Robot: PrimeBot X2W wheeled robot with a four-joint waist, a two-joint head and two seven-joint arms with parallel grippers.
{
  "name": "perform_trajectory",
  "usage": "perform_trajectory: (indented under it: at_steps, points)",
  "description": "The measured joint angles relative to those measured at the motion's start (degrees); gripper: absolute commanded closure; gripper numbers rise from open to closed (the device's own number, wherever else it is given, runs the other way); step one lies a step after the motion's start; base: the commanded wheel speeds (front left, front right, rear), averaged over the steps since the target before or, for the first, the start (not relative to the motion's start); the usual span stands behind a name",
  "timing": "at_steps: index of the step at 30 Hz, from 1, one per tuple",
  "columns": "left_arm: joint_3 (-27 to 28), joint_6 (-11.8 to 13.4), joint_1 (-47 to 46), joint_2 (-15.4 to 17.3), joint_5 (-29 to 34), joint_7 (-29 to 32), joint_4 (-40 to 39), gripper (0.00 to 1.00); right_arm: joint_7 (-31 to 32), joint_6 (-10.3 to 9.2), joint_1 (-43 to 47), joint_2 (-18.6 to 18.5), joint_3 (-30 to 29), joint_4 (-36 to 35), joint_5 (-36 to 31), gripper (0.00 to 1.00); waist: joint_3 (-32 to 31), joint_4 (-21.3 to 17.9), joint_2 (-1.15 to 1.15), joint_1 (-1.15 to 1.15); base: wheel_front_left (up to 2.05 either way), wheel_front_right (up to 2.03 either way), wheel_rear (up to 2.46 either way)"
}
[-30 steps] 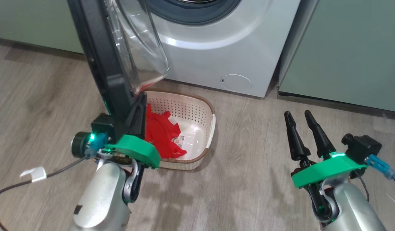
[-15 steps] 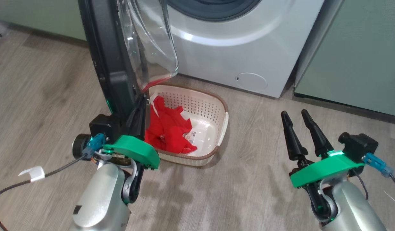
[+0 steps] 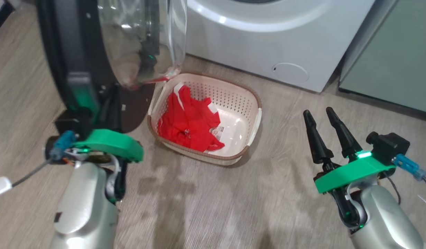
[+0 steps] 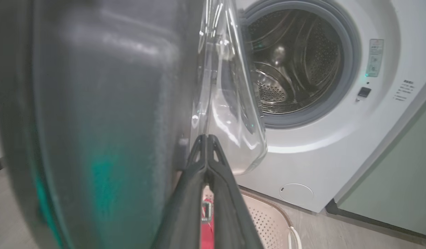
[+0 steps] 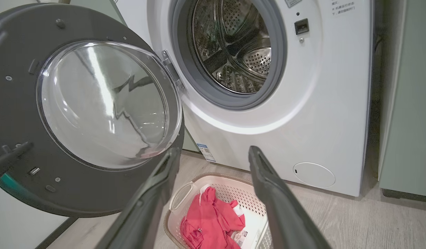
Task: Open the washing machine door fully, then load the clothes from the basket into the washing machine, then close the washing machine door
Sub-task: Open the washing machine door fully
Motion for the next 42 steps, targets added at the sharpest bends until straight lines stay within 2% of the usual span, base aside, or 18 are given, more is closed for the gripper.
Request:
perform_trajectory:
  at_steps: [13,15,22,31,42]
  points:
    - [15.17,-3.41,-6.12,-0.15,3.75,0.00,1.27,1.00,1.47,0.00,-2.50,-2.99,0.43,-1.52,-1.08,0.00,6.11,2.15,0.00,0.00,0.00,0.00,0.00]
    - [19.22,-4.44,-7.60,-0.24,3.75,0.00,1.94,1.00,2.19,0.00,-2.89,-3.68,0.27,-1.91,-1.72,0.00,7.37,2.51,0.00,0.01,0.00,0.00,0.00]
    - [27.94,-6.05,-10.21,0.73,5.16,0.00,3.85,1.00,3.65,0.00,-2.97,-5.00,-2.13,-4.12,-2.31,0.00,9.26,2.58,0.00,0.00,0.00,0.00,0.00]
    - [34.88,-7.84,-15.59,2.74,7.10,0.00,5.46,1.00,5.52,0.00,-3.03,-6.30,-4.41,-7.36,-3.63,0.00,12.04,2.16,0.00,0.00,0.00,0.00,0.00]
    - [38.86,-9.25,-17.48,3.31,10.26,0.00,6.76,1.00,8.03,0.00,-2.92,-6.69,-5.83,-10.39,-4.61,0.00,12.96,2.06,0.00,0.00,0.00,0.00,0.00]
